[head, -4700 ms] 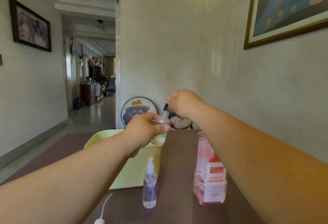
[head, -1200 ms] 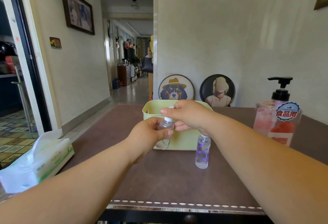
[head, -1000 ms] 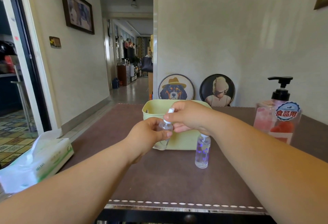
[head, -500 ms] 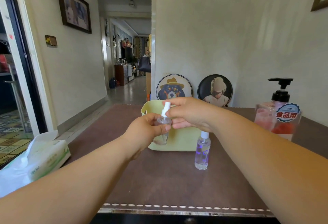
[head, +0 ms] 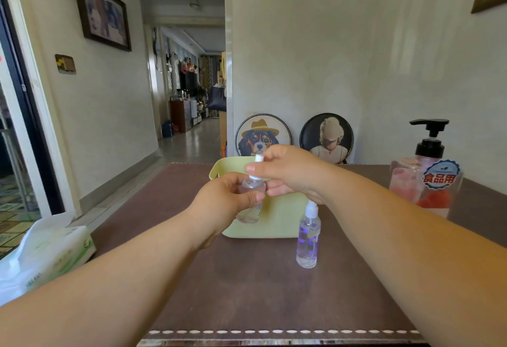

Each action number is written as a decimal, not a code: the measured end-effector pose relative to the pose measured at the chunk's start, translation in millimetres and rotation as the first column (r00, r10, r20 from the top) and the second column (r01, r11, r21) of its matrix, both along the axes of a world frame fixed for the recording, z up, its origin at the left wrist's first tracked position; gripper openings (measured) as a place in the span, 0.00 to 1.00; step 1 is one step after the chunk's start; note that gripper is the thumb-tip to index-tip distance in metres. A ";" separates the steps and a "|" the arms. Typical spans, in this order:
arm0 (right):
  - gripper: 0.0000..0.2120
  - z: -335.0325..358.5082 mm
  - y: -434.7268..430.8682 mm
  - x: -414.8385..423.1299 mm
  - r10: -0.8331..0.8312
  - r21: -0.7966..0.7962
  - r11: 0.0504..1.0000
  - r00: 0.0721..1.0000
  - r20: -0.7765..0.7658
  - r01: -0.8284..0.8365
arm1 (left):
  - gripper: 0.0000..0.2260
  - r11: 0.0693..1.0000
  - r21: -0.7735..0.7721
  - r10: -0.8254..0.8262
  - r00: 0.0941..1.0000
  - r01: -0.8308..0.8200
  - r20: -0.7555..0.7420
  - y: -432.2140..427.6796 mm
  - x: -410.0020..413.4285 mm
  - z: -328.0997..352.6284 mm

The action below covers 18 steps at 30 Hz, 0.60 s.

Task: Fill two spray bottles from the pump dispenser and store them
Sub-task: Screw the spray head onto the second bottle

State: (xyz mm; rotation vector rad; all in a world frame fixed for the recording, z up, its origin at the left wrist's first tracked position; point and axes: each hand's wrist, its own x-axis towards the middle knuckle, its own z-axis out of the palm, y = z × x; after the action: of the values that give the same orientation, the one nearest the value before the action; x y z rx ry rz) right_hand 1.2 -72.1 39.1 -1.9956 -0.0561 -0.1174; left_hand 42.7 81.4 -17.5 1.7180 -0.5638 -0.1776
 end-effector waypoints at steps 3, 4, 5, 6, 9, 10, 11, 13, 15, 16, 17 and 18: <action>0.14 4.2 -4.6 -1.6 0.039 0.006 0.999 0.999 -0.038 -0.039 | 0.11 1.000 -0.005 0.009 1.000 -0.009 -0.003 -1.6 0.7 2.0; 0.10 4.0 -6.6 -1.6 0.046 -0.017 0.999 0.998 -0.036 -0.047 | 0.11 1.000 -0.003 0.009 1.000 -0.009 0.001 -2.4 0.4 3.2; 0.06 4.2 -7.2 -2.8 0.045 -0.031 0.998 0.999 -0.030 -0.046 | 0.11 1.000 0.002 0.006 1.000 -0.006 0.007 -3.8 -0.2 4.5; 0.04 4.5 -7.5 -3.2 0.032 -0.042 0.999 0.999 -0.006 -0.032 | 0.12 1.000 0.006 0.002 1.000 -0.003 0.015 -5.3 -1.5 6.3; 0.08 9.6 -8.6 -5.7 0.012 -0.031 0.999 1.000 0.028 -0.012 | 0.12 1.000 0.009 -0.003 1.000 0.003 0.028 -9.7 -4.1 13.7; 0.13 12.6 -10.8 -6.3 0.026 -0.016 1.000 1.000 0.012 -0.026 | 0.12 1.000 0.005 -0.003 1.000 0.003 0.023 -10.5 -4.8 16.4; 0.17 15.9 -12.2 -8.2 0.036 0.002 0.999 0.999 -0.012 -0.036 | 0.12 1.000 0.003 -0.002 1.000 0.002 0.018 -11.1 -5.5 18.8; 0.17 20.0 -15.2 -10.8 0.047 -0.018 0.999 0.998 -0.038 -0.047 | 0.11 1.000 0.007 0.003 1.000 -0.003 0.020 -12.0 -6.6 22.8; 0.10 20.7 -17.6 -11.6 0.022 -0.043 0.999 1.000 -0.022 -0.023 | 0.10 1.000 0.004 0.001 1.000 -0.001 0.027 -14.0 -9.5 26.5; 0.05 21.0 -18.3 -12.2 0.007 -0.044 0.999 1.000 -0.007 -0.007 | 0.11 1.000 0.000 -0.002 1.000 0.002 0.025 -15.3 -11.7 28.2; 0.03 22.0 -18.2 -13.6 -0.003 -0.038 0.999 1.000 0.004 0.003 | 0.11 1.000 -0.005 -0.003 1.000 0.003 0.024 -16.5 -13.7 29.8; 0.03 23.0 -19.5 -14.1 0.002 -0.036 0.999 1.000 0.006 -0.002 | 0.11 1.000 -0.010 -0.004 1.000 0.004 0.023 -17.6 -15.3 31.3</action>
State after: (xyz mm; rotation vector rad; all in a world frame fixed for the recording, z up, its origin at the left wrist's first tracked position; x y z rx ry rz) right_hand -12.9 -91.6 62.1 -2.0311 -0.0647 -0.1220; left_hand 27.4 63.9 13.8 1.7111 -0.5842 -0.1582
